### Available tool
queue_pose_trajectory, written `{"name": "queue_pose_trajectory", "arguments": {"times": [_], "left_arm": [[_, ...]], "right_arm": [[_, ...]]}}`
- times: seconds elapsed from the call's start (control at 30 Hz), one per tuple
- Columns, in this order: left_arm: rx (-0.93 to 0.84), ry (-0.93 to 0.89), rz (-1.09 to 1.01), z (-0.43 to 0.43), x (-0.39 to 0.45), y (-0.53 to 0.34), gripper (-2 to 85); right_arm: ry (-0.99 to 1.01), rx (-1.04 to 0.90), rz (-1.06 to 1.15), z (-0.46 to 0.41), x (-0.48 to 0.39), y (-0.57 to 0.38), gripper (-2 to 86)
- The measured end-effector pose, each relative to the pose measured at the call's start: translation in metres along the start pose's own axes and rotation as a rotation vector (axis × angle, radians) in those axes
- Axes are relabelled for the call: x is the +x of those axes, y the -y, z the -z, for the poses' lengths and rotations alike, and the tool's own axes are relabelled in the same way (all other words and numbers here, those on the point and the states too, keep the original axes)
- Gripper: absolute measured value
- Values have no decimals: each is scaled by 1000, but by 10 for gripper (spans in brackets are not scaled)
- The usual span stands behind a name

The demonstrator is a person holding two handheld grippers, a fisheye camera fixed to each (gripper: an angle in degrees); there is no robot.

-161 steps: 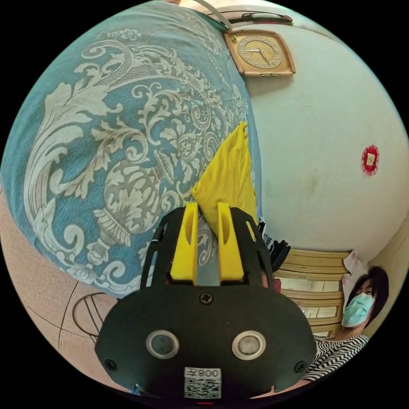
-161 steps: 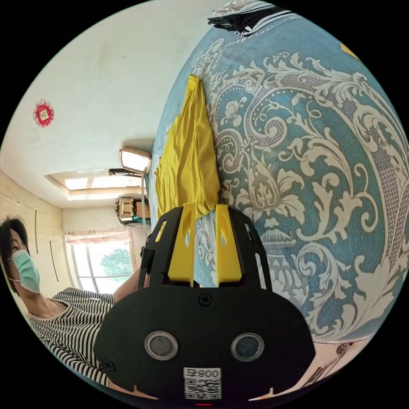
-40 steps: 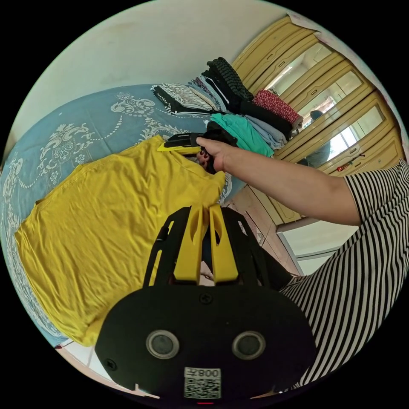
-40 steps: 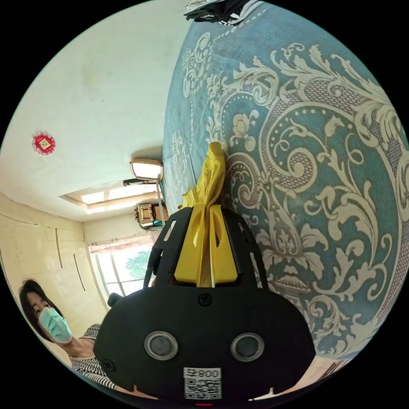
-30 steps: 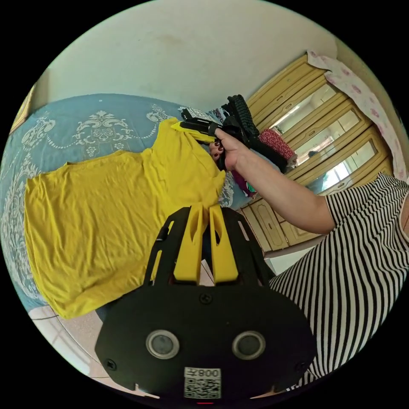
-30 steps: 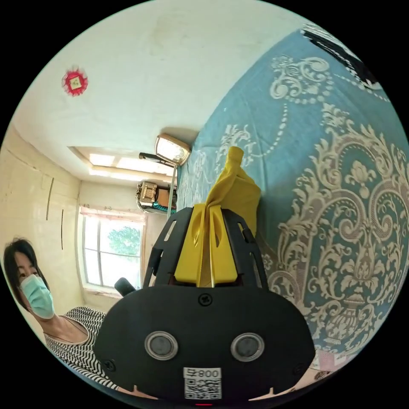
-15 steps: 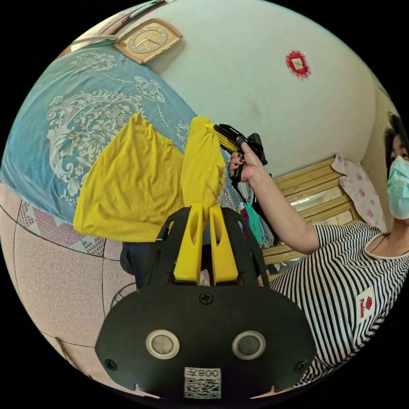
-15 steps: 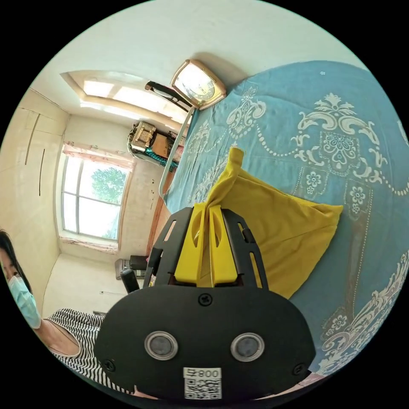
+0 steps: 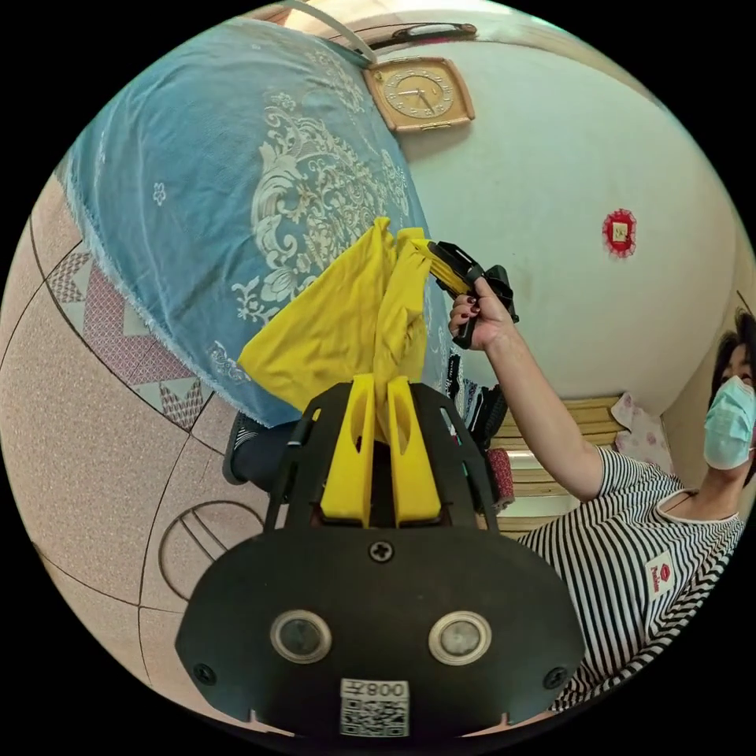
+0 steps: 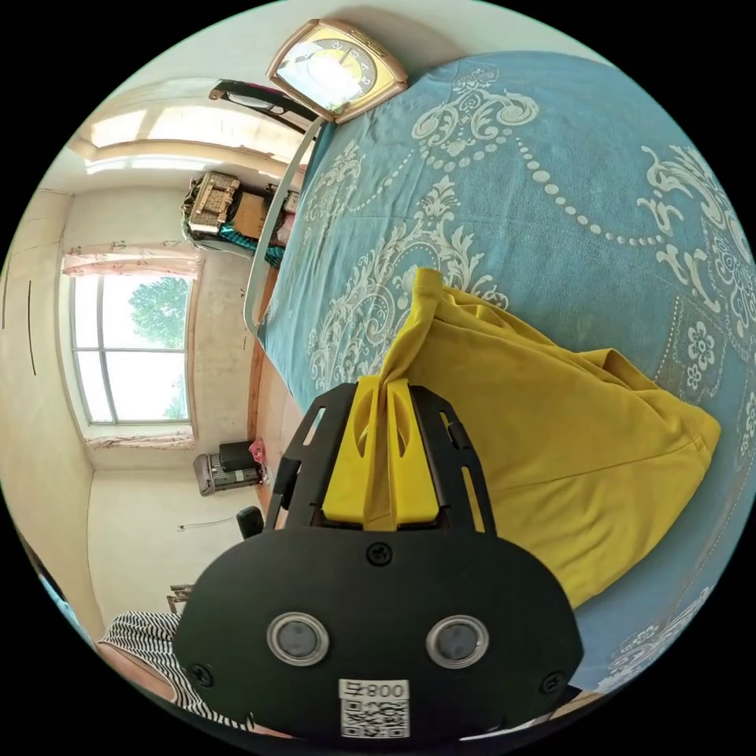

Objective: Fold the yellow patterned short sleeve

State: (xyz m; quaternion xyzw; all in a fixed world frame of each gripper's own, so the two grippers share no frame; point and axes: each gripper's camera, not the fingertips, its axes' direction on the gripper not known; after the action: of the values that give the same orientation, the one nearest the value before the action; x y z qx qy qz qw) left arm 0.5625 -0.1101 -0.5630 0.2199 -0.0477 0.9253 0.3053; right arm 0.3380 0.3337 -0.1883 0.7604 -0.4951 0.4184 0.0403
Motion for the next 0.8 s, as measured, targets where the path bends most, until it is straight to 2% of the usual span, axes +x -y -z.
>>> {"name": "queue_pose_trajectory", "arguments": {"times": [0.2,0.4,0.53,0.63,0.73,0.8], "left_arm": [[23,-71,157,-6,-68,5,42],[111,-122,232,8,-108,0,48],[142,-113,165,16,-107,6,32],[87,-68,71,4,-99,25,24],[36,-2,20,-17,-101,46,18],[-20,94,19,-32,-108,55,15]], "right_arm": [[-25,-75,-41,-33,-13,27,19],[46,5,44,-6,-41,27,22],[81,88,126,22,-58,9,14],[31,-12,99,1,-52,17,7],[-125,-173,82,-41,-46,23,3],[-125,-168,87,-45,-44,20,3]]}}
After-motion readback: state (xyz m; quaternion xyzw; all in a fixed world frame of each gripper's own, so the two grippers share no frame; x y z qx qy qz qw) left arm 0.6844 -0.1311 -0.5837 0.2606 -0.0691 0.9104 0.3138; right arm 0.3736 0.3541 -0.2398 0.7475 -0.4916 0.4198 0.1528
